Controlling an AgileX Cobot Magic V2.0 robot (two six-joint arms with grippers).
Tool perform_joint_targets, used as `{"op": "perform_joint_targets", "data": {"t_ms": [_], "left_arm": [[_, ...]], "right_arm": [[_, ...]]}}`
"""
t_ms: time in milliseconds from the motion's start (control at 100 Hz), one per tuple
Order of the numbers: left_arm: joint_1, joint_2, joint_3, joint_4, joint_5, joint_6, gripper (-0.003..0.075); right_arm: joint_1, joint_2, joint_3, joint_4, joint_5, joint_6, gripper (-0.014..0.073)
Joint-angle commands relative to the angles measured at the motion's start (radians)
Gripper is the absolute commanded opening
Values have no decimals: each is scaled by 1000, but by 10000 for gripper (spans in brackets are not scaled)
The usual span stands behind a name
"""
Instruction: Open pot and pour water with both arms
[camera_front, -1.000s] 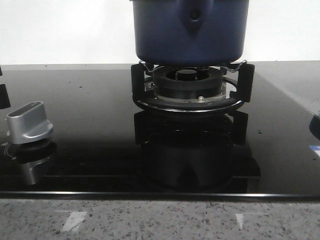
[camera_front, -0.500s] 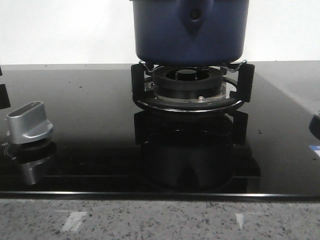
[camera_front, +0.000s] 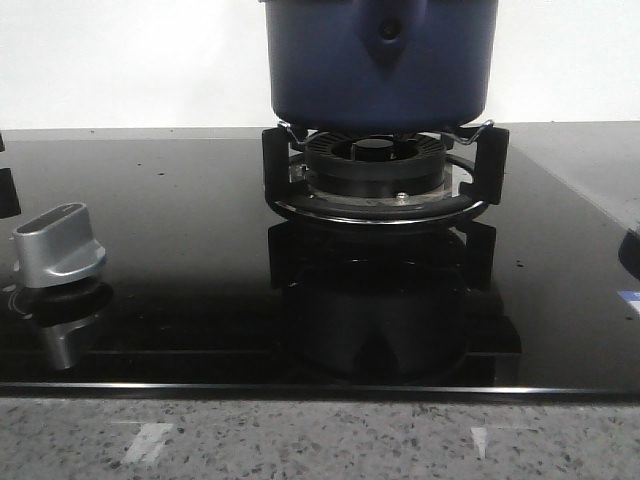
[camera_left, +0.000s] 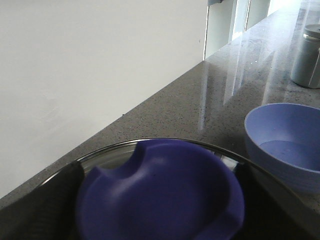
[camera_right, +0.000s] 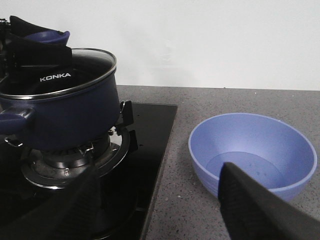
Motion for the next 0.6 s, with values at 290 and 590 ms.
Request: {"op": "perform_joint_targets", "data": {"t_ms": [290,590], "left_arm": [[-3,-34,-29,-55,39,7,319],[-3,-34,-29,-55,39,7,206]], "right_arm": [[0,23,-22,15,-73,-6,455],[0,23,-22,15,-73,-6,455]]}}
